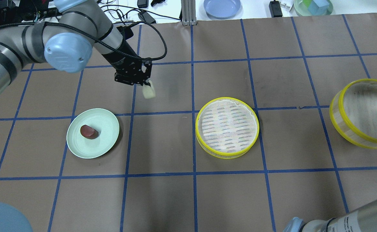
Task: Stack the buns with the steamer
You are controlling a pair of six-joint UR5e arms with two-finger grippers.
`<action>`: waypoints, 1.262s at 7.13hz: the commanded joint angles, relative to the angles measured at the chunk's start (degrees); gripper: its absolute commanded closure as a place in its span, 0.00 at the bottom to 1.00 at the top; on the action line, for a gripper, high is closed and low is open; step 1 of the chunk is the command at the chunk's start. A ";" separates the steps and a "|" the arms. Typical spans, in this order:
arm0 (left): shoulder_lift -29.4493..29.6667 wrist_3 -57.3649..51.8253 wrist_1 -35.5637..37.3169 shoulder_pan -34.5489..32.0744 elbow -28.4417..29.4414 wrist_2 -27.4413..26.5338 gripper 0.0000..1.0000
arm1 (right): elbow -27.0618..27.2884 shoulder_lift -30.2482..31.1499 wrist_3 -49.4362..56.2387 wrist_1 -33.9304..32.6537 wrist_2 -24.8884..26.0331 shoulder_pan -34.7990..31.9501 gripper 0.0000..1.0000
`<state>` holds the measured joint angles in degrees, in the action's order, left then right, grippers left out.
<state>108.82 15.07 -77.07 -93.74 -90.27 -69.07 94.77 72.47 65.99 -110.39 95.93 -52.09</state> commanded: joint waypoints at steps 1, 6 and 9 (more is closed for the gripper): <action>2.61 7.50 8.56 -7.74 -2.08 6.47 1.00 | -0.11 5.55 -12.58 7.11 0.13 -7.02 1.00; 7.28 8.84 17.39 -12.78 -8.16 9.84 0.32 | 0.50 7.51 -29.59 10.19 0.05 -18.39 1.00; 7.11 12.61 17.39 -13.04 -8.08 10.18 0.04 | 1.20 7.51 -36.26 10.54 -0.13 -22.43 1.00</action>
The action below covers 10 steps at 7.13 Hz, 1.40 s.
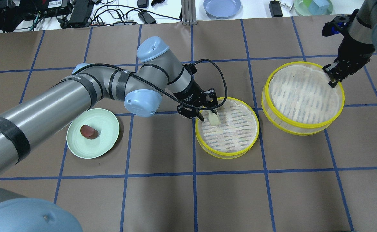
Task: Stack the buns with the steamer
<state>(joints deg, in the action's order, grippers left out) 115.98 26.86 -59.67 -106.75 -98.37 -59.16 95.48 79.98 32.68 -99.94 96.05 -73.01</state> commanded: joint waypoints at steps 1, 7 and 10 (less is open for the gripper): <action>0.04 0.83 -0.01 -0.12 0.02 -0.17 0.03 | 1.45 0.00 -7.23 0.10 -0.07 -3.44 1.00; -3.90 -0.92 -6.22 4.33 2.64 -11.45 0.00 | 2.95 0.00 -17.63 0.10 -0.68 -11.26 1.00; -9.61 -17.83 -18.60 15.83 5.12 -24.72 0.00 | 5.41 -0.61 -27.72 -1.04 -1.91 -17.59 1.00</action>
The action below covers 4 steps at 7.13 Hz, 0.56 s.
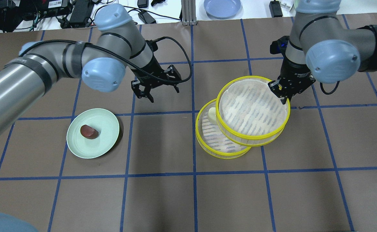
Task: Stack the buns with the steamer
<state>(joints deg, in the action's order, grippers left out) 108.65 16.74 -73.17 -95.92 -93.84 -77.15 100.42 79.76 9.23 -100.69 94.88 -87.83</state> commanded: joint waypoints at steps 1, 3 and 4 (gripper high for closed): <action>-2.65 -13.52 -7.58 8.87 -0.11 -9.83 0.00 | 1.18 -0.57 -4.39 -2.65 -0.92 -4.44 1.00; -2.48 -26.71 -9.45 17.14 -2.38 -12.49 0.00 | 6.26 -0.66 -3.87 -12.74 -1.54 -5.24 1.00; -2.05 -29.63 -8.93 18.22 -5.01 -14.68 0.00 | 6.98 -0.75 -3.52 -13.82 -1.54 -5.24 1.00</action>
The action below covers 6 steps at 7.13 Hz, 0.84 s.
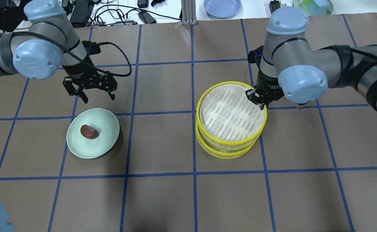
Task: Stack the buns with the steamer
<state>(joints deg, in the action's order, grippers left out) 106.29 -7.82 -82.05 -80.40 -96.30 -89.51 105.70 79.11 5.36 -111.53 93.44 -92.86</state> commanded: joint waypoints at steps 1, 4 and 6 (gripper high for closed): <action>1.71 -7.27 0.74 2.88 -3.54 -5.47 0.00 | 1.79 -0.09 0.35 -2.99 -0.10 -0.21 1.00; 6.63 -16.68 2.94 2.88 -4.86 -6.73 0.00 | 1.97 -0.88 0.35 -2.90 -0.01 -0.21 1.00; 9.27 -16.79 5.66 2.88 -5.30 -6.73 0.00 | 1.97 -0.97 0.35 -2.90 0.26 -0.39 1.00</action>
<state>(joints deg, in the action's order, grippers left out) 114.01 -24.13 -77.75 -77.52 -101.27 -96.13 107.62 78.24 5.71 -114.43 93.68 -93.16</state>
